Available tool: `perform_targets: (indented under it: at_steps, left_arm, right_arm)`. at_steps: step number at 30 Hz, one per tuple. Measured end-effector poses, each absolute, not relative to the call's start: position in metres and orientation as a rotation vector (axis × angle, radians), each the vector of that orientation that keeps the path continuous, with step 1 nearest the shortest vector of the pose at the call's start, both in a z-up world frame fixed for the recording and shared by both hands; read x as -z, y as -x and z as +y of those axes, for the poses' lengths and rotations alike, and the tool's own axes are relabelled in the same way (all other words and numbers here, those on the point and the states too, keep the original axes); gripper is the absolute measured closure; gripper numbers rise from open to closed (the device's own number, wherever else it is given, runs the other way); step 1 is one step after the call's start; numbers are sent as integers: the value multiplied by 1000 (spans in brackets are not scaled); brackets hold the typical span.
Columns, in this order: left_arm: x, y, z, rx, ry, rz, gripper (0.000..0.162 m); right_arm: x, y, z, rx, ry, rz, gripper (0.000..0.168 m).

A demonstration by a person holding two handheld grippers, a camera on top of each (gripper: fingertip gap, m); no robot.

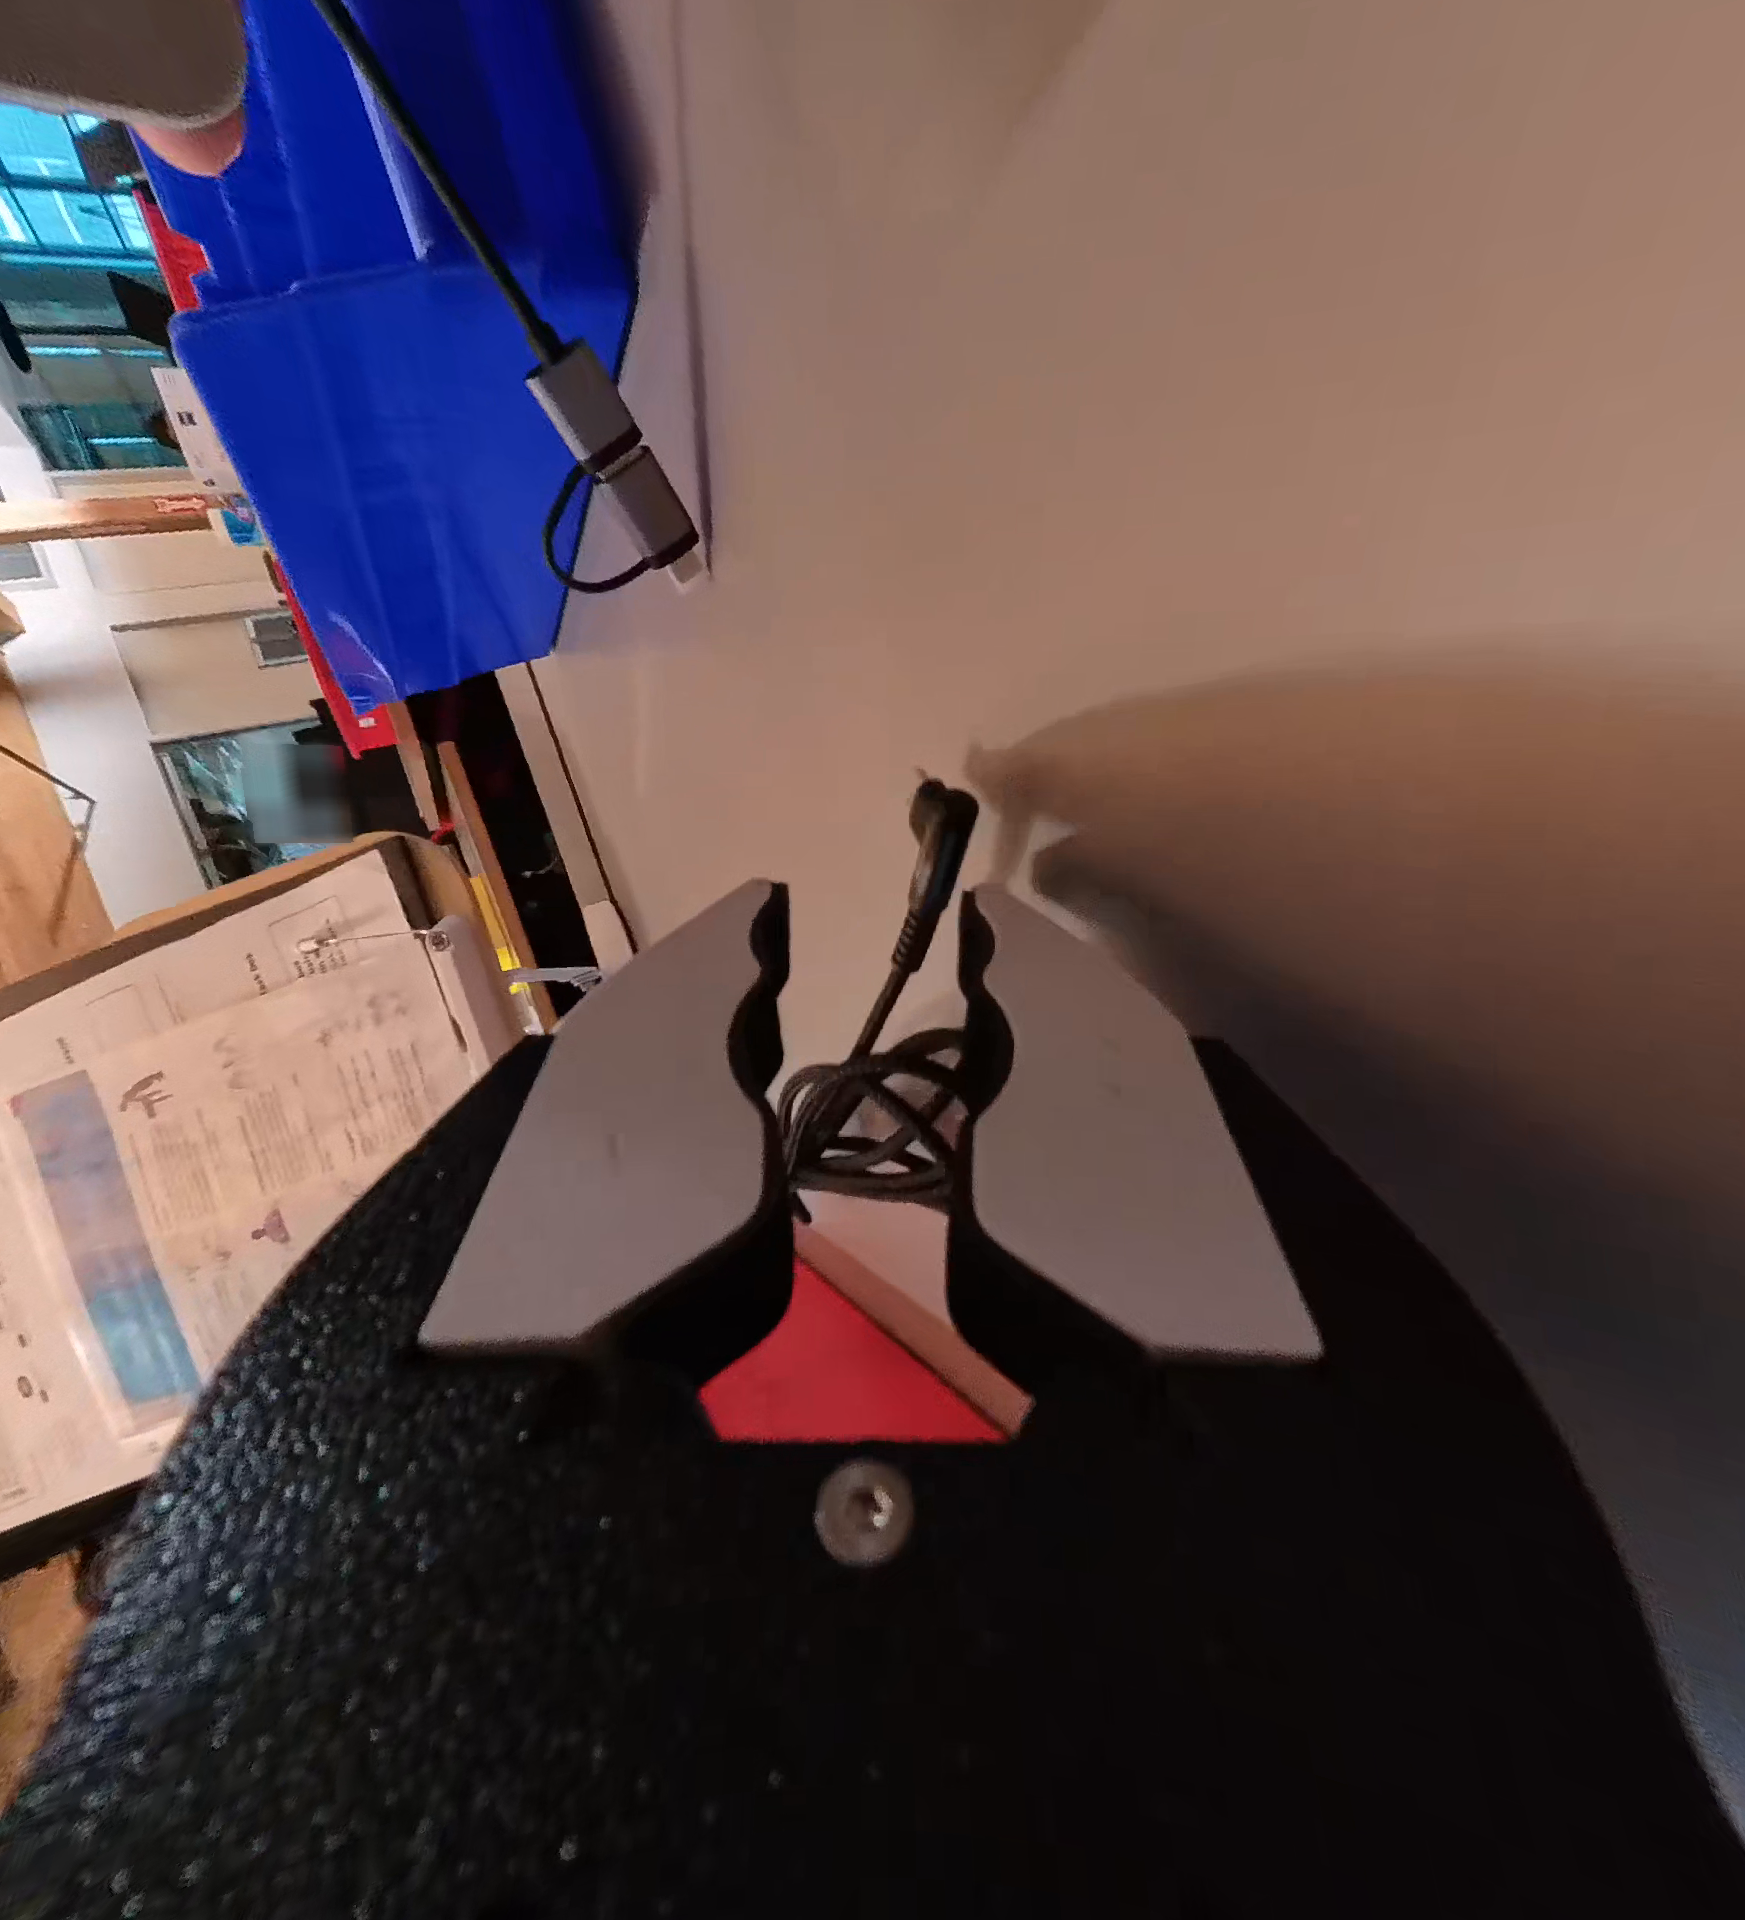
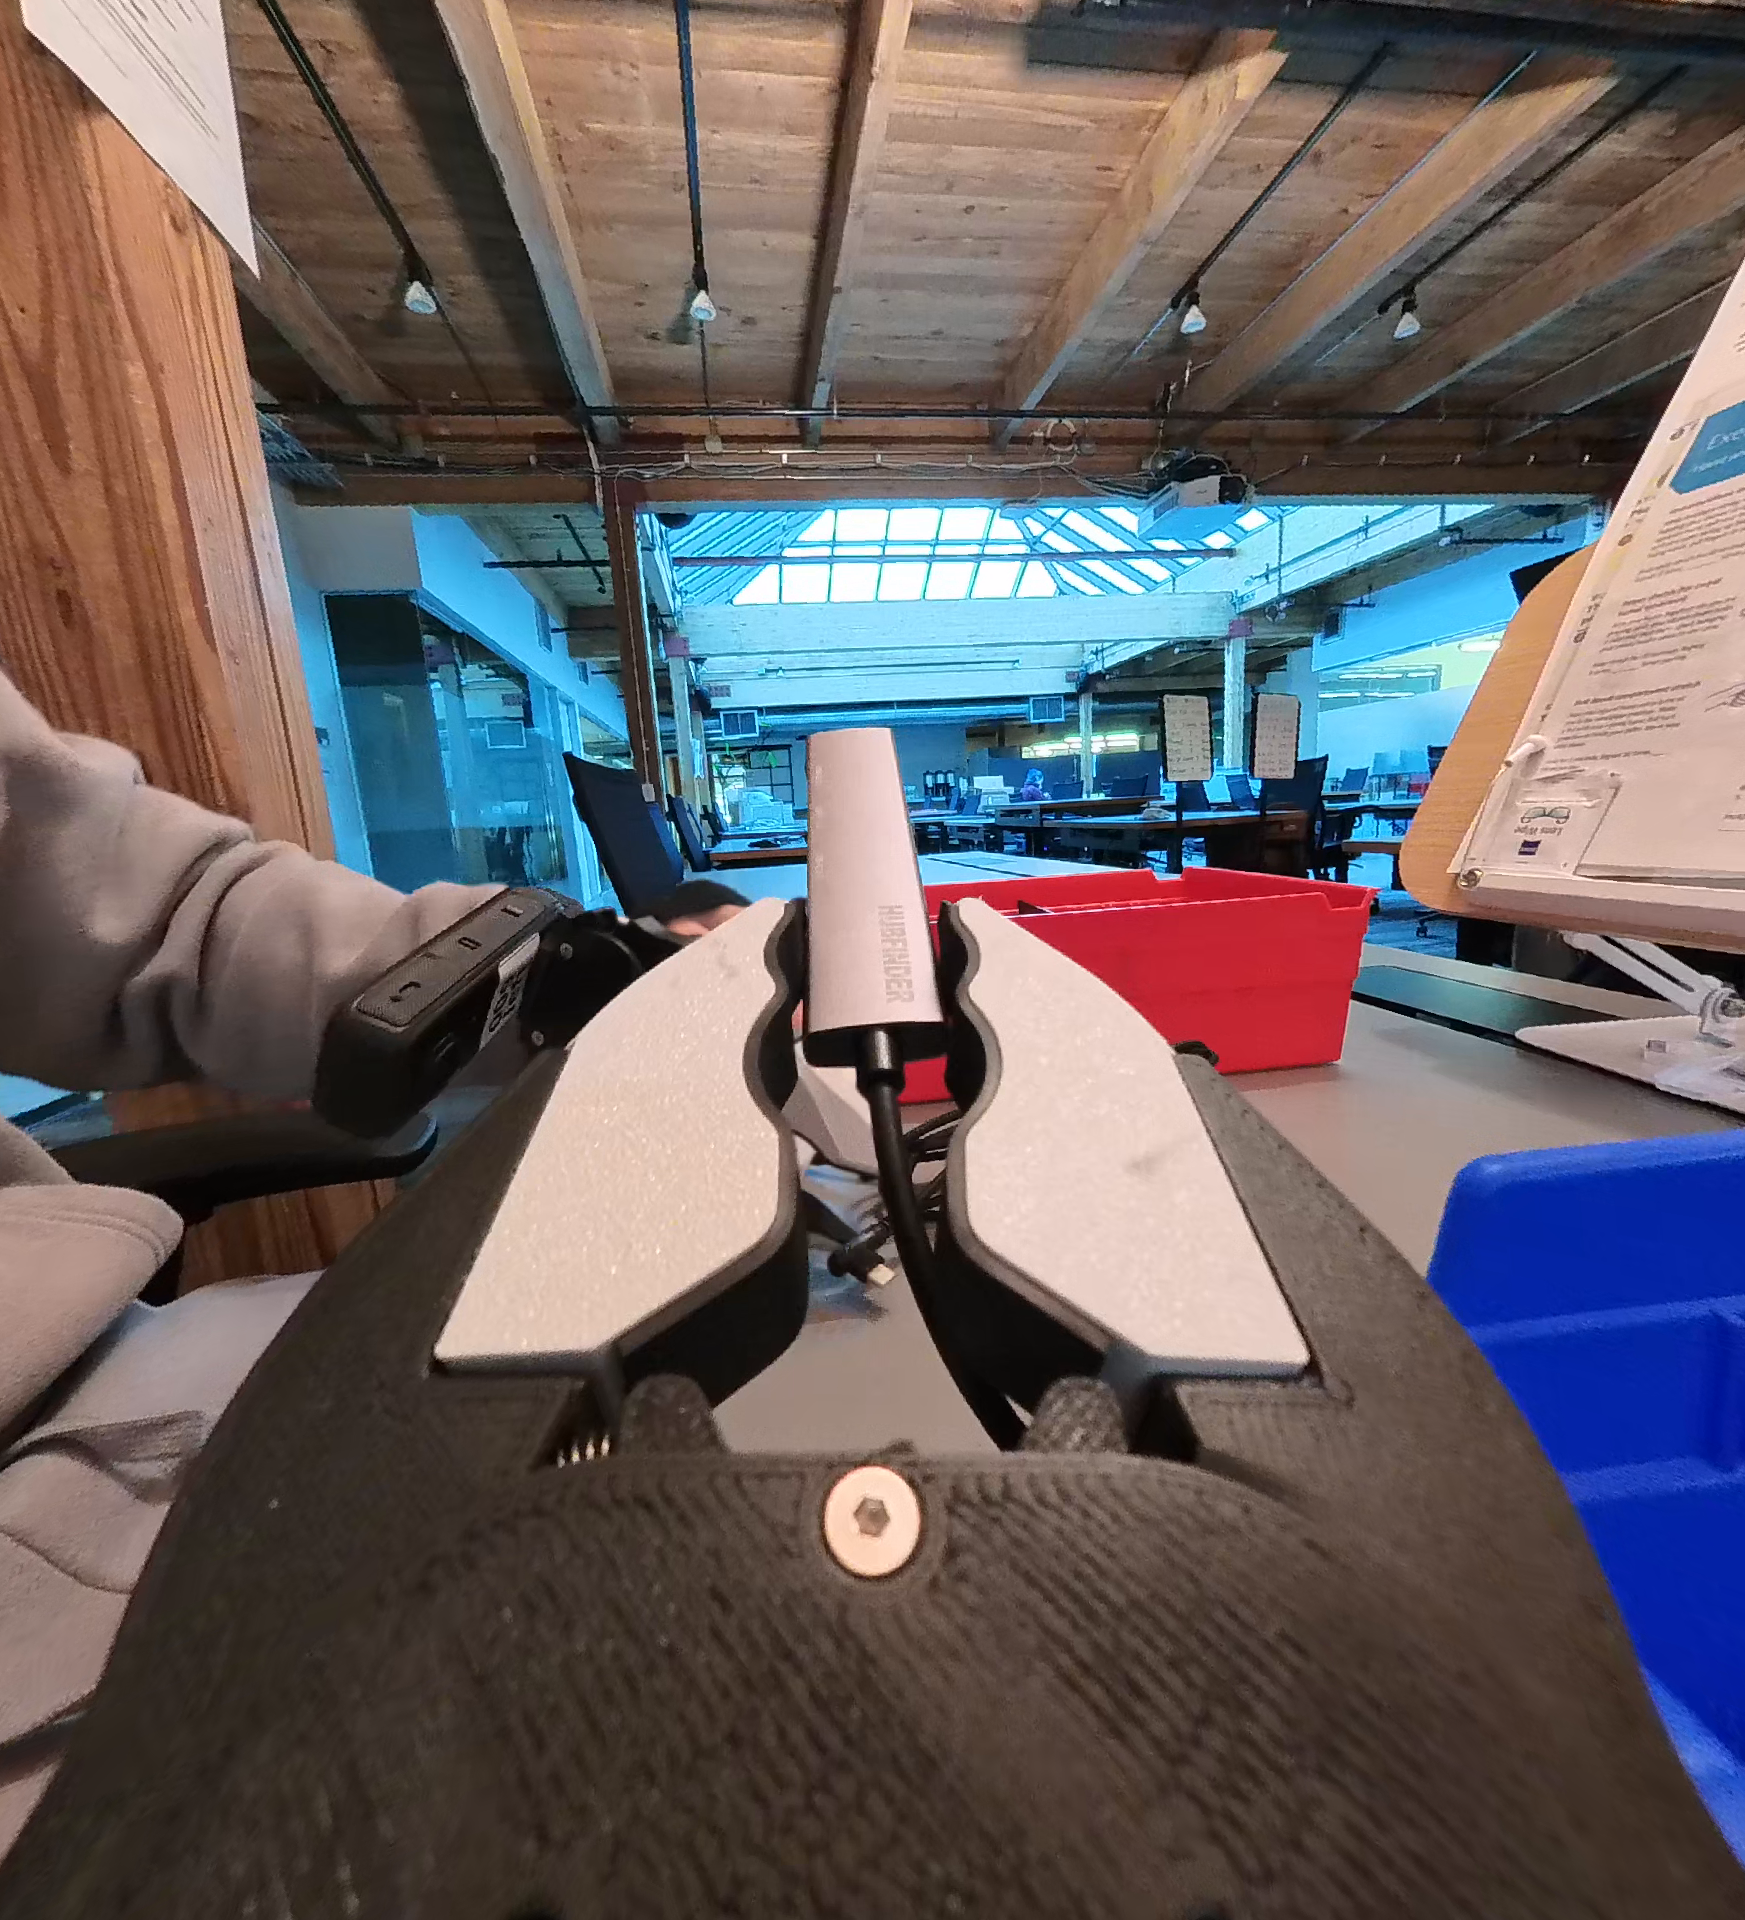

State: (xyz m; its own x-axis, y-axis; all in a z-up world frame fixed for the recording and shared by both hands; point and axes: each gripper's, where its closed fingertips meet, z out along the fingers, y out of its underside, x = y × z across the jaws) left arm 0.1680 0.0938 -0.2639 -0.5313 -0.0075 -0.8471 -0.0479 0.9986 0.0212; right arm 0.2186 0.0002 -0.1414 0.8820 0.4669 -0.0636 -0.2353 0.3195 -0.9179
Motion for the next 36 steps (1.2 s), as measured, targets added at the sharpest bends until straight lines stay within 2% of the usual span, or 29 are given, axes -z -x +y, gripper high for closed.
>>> perform_targets:
  at_steps: [1, 16, 23, 31, 36]
  left_arm:
    - [263, -167, 95, -54, 22, 2127, 133]
    - [274, -169, 79, 7, -89, 2045, 152]
    - [249, -165, 80, 120, 11, 1962, 154]
    - [200, -140, 59, -11, -411, 1822, 155]
    - [172, -129, 52, 52, -462, 1773, 155]
  right_arm:
    - [141, -219, 0, -469, 1158, -227, 144]
    - [141, -219, 0, -471, 1155, -230, 144]
    - [146, -209, 1, -526, 1212, -277, 144]
    - [159, -190, -21, -671, 1357, -499, 144]
    - [164, -197, -32, -696, 1373, -499, 144]
